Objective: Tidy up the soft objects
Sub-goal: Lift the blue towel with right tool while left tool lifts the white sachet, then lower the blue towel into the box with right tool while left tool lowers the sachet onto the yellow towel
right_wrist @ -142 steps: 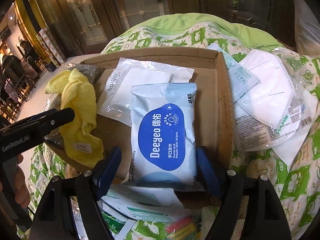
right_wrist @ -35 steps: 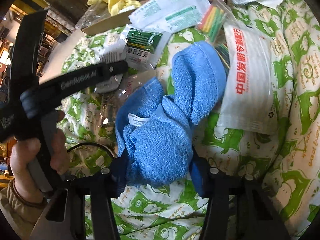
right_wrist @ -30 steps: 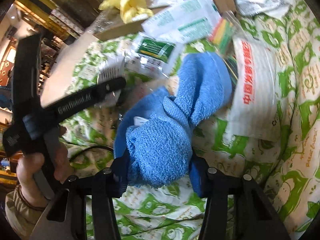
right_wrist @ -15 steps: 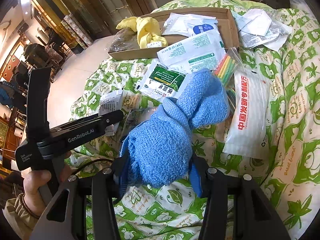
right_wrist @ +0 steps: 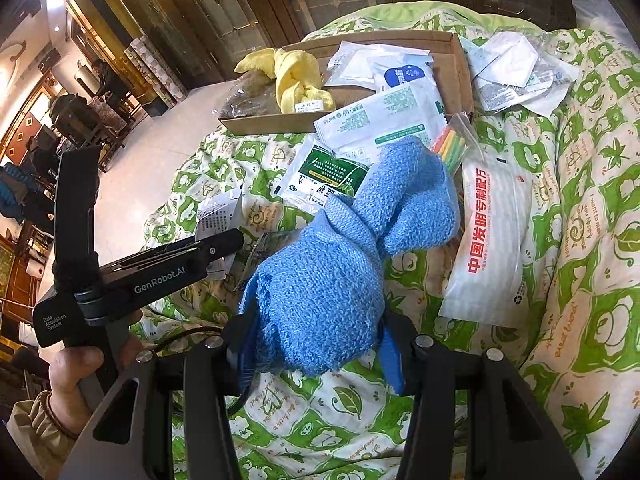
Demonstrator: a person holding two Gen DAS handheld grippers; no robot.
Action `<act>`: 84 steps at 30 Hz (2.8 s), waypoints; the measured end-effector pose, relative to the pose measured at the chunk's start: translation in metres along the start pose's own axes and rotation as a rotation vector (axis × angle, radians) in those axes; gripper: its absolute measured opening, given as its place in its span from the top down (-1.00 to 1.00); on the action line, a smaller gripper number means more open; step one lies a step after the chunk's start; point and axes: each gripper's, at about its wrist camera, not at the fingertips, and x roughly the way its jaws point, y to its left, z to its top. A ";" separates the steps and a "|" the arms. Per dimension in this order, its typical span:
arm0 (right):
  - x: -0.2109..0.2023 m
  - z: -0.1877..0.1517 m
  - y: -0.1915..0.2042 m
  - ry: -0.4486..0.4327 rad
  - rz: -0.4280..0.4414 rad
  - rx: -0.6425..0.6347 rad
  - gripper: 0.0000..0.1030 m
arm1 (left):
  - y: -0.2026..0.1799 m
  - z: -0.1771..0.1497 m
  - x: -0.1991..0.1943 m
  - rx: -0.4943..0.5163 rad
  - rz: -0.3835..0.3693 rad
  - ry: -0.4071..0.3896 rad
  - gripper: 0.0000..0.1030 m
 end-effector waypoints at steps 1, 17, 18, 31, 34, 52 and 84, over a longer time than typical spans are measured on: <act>0.000 0.000 0.000 -0.002 -0.001 0.000 0.05 | 0.001 0.000 -0.001 -0.004 -0.005 -0.004 0.15; -0.009 0.003 0.001 -0.049 -0.006 -0.011 0.05 | 0.006 0.002 -0.019 -0.026 -0.043 -0.045 0.15; -0.011 0.003 0.002 -0.057 -0.011 -0.014 0.05 | 0.003 0.002 -0.020 -0.016 -0.036 -0.050 0.15; -0.024 0.009 0.001 -0.123 -0.044 -0.034 0.05 | -0.017 0.018 -0.031 0.056 -0.043 -0.094 0.15; -0.026 0.011 -0.001 -0.133 -0.048 -0.031 0.05 | -0.018 0.024 -0.032 0.063 -0.043 -0.097 0.15; -0.039 0.031 -0.020 -0.194 -0.055 0.008 0.05 | -0.016 0.052 -0.028 0.073 -0.052 -0.099 0.15; -0.044 0.115 -0.045 -0.238 -0.048 0.026 0.05 | 0.002 0.138 0.002 0.094 0.056 -0.079 0.15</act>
